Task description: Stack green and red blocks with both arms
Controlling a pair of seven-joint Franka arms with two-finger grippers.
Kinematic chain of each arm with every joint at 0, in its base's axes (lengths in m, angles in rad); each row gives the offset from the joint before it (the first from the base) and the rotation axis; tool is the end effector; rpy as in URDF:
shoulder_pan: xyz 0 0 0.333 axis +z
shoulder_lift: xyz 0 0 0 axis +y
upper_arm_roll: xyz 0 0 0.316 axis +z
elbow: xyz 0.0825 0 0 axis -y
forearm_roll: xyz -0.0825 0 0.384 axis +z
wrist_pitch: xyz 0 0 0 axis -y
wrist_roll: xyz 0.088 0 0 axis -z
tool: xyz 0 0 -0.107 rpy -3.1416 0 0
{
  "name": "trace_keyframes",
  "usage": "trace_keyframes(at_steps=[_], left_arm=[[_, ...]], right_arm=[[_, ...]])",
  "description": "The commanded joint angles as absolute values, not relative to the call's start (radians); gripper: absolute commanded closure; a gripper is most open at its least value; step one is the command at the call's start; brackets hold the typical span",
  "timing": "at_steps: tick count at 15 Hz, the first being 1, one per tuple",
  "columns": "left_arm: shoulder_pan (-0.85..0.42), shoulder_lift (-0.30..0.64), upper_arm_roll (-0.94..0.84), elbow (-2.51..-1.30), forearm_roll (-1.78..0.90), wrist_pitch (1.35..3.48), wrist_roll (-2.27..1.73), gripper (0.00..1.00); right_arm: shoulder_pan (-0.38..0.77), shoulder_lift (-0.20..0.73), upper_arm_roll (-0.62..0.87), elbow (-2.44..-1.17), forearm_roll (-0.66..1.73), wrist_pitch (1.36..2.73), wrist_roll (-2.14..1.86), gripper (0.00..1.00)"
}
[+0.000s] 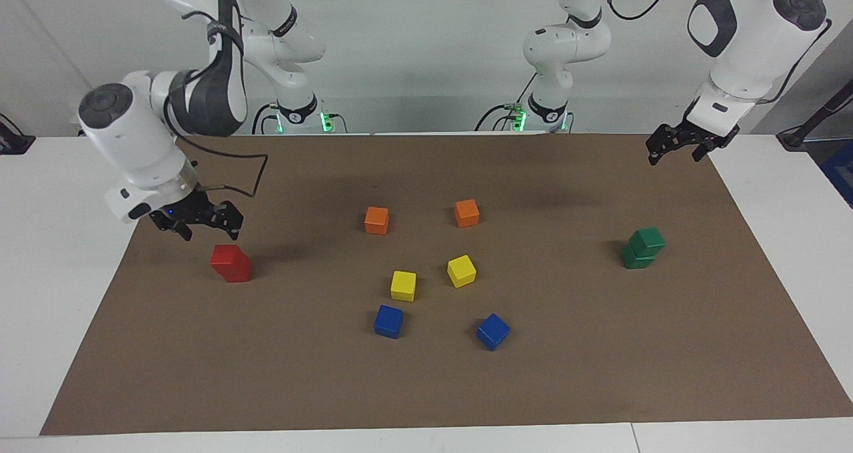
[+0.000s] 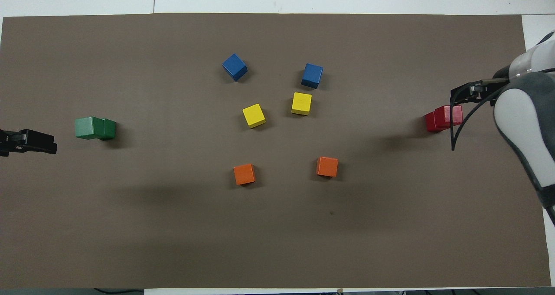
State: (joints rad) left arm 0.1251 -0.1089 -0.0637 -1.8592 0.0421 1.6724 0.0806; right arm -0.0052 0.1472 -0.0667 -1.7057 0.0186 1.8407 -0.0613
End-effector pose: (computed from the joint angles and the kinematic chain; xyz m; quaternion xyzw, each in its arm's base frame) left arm 0.5185 0.0346 0.5552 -0.9989 0.0122 0.0407 0.0215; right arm 0.6051 -0.0400 0.4979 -0.9999 0.0075 0.0056 0.0044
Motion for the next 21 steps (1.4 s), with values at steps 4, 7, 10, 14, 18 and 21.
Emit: trace_keyframes(at_steps=[4,7,10,14,18,21], left_arm=[[0.097,-0.114,-0.057,-1.858,0.014,1.692,0.071,0.0],[0.069,-0.028,-0.048,-1.734,0.015,1.646,0.071,0.0],[0.057,-0.018,-0.046,-1.732,0.014,1.675,0.072,0.0],[0.018,-0.029,-0.017,-1.736,0.015,1.641,0.072,0.0],[0.02,-0.031,-0.014,-1.74,0.015,1.644,0.072,0.0],[0.018,-0.035,-0.014,-1.75,0.015,1.644,0.074,0.0]], right_arm=[[0.018,-0.021,-0.04,-1.667,0.005,1.616,-0.078,0.0],[0.02,-0.048,-0.04,-1.667,0.003,1.562,-0.087,0.0],[0.002,-0.063,-0.011,-1.681,0.0,1.555,-0.091,0.0],[0.002,-0.058,-0.011,-1.69,-0.041,1.574,-0.091,0.0],[0.021,-0.054,-0.025,-1.697,-0.08,1.612,-0.091,0.0],[0.017,-0.052,-0.025,-1.697,-0.078,1.609,-0.089,0.0]])
